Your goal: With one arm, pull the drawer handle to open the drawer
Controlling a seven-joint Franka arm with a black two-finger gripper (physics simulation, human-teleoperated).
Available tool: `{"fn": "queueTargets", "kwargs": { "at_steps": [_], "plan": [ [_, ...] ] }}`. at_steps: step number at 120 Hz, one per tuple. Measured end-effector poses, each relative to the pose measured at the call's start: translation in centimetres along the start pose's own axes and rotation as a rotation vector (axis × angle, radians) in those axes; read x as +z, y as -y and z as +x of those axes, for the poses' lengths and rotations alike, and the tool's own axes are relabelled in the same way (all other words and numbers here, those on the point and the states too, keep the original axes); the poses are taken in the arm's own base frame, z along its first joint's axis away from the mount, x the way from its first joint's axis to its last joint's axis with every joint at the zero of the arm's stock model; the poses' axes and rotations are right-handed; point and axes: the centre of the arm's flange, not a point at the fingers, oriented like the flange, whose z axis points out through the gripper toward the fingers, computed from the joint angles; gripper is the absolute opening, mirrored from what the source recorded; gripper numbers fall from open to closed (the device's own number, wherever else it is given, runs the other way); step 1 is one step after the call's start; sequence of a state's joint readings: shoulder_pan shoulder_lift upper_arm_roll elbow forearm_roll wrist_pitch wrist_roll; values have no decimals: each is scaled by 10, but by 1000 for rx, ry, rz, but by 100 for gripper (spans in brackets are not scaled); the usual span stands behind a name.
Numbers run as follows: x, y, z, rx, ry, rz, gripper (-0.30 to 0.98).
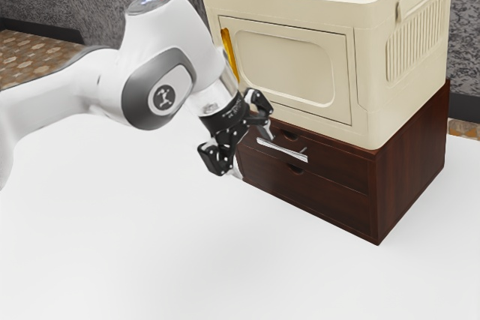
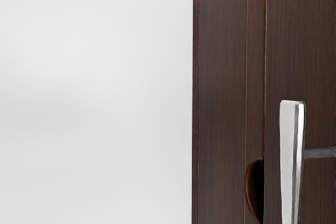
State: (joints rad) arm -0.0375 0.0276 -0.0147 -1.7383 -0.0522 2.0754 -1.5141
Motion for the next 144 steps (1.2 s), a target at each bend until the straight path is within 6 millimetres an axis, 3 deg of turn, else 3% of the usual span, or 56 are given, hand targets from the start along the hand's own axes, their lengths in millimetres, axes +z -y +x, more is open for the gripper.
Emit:
{"fn": "queueTargets", "kwargs": {
  "at_steps": [36,73,144],
  "plan": [
    [17,-9,-11,30,4,-19,68],
    [24,-11,-11,36,3,-33,41],
    [34,3,-4,28,-5,-28,25]
  ]
}}
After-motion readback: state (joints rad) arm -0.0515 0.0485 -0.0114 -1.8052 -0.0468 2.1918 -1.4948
